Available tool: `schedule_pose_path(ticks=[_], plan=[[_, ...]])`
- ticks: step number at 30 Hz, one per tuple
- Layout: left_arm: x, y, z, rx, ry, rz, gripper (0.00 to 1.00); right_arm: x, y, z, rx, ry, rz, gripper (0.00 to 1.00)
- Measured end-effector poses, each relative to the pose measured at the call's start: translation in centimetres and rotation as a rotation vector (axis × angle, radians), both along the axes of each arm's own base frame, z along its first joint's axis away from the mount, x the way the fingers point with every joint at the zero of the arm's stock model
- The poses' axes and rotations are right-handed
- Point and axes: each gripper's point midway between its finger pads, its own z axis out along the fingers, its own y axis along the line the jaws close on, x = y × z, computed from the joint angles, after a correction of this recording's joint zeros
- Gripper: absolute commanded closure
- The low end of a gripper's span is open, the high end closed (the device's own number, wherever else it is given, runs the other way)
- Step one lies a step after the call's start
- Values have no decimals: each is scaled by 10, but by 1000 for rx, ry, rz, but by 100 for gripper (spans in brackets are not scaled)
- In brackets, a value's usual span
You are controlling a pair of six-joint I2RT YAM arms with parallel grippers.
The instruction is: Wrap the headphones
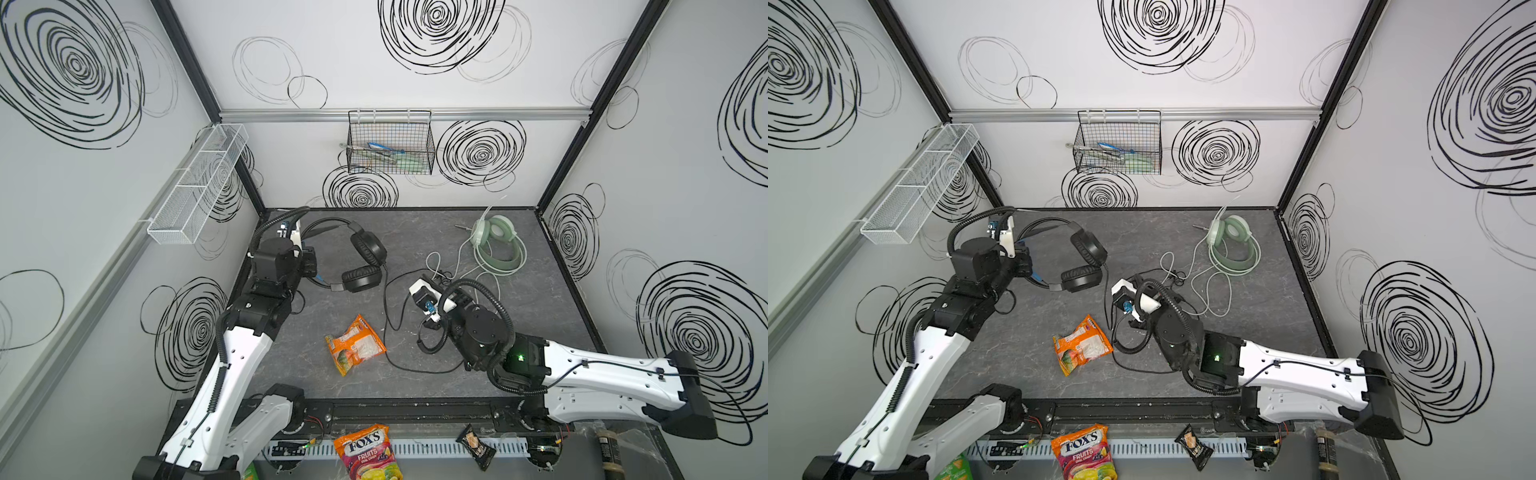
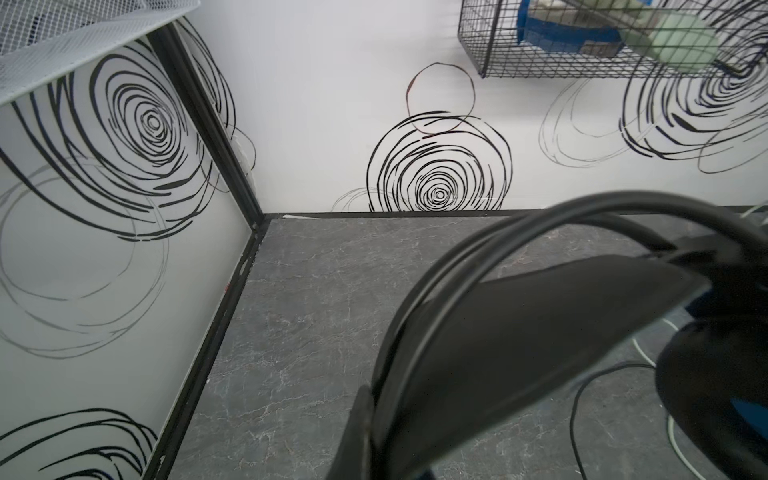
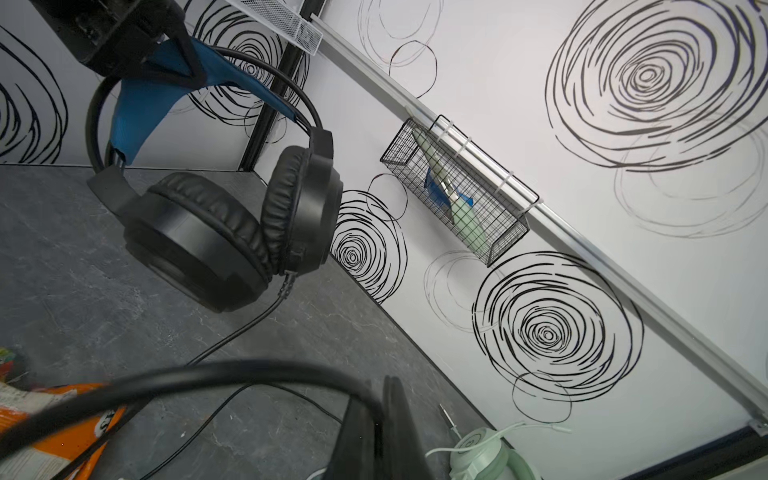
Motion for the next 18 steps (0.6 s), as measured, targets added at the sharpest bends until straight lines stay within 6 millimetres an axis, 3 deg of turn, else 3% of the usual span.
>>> schedule_pose_path(ticks=[5,8,18], plan=[[-14,-47,-3,29,3,-164,100,5,9,29,-39,-53,-8,100],[-25,-71,-13,55,32,-253,100,7,15,37,-62,-65,-2,100],[-55,-120,-33,89,102,-495,100,23,26,9,-231,-34,1,100]])
